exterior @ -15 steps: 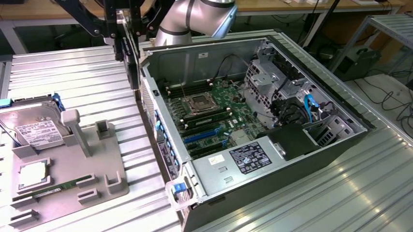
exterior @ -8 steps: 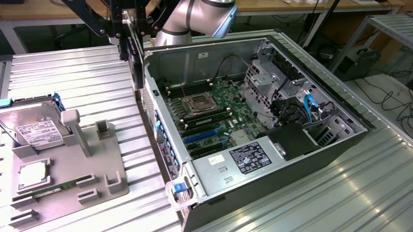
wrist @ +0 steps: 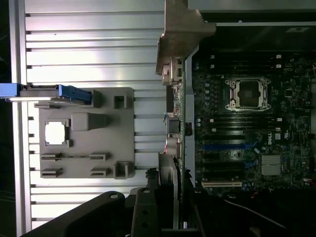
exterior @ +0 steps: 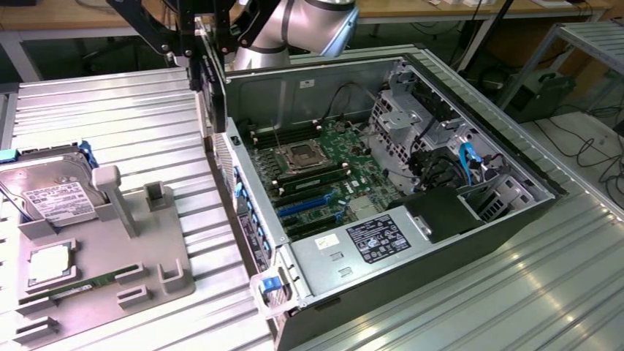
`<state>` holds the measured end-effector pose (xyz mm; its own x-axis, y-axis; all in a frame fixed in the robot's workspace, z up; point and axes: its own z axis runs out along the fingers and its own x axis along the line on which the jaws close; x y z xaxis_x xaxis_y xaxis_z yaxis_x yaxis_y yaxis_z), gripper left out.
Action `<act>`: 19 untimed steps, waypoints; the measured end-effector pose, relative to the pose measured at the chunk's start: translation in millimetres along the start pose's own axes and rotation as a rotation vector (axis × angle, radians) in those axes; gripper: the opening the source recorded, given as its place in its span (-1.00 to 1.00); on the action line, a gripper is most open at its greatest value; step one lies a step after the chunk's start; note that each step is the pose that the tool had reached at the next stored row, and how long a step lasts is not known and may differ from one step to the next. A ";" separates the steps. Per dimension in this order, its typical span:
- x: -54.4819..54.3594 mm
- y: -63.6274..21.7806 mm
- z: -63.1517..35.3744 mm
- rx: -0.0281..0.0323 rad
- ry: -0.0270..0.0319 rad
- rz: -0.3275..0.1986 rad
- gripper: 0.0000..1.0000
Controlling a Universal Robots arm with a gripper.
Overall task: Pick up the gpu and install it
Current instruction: 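Pick up the gpu and move the gpu toward the slot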
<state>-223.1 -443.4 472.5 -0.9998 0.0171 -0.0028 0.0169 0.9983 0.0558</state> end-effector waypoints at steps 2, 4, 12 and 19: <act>-1.6 0.0 0.1 0.0001 0.0001 0.000 -0.44; -3.3 0.0 0.2 0.0000 0.0000 0.000 -0.44; -10.7 0.1 0.7 0.0000 0.0000 0.000 -0.44; -16.8 0.2 1.2 0.0001 0.0000 0.000 -0.44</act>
<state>-206.2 -443.4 471.3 -0.9999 0.0171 -0.0028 0.0169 0.9983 0.0557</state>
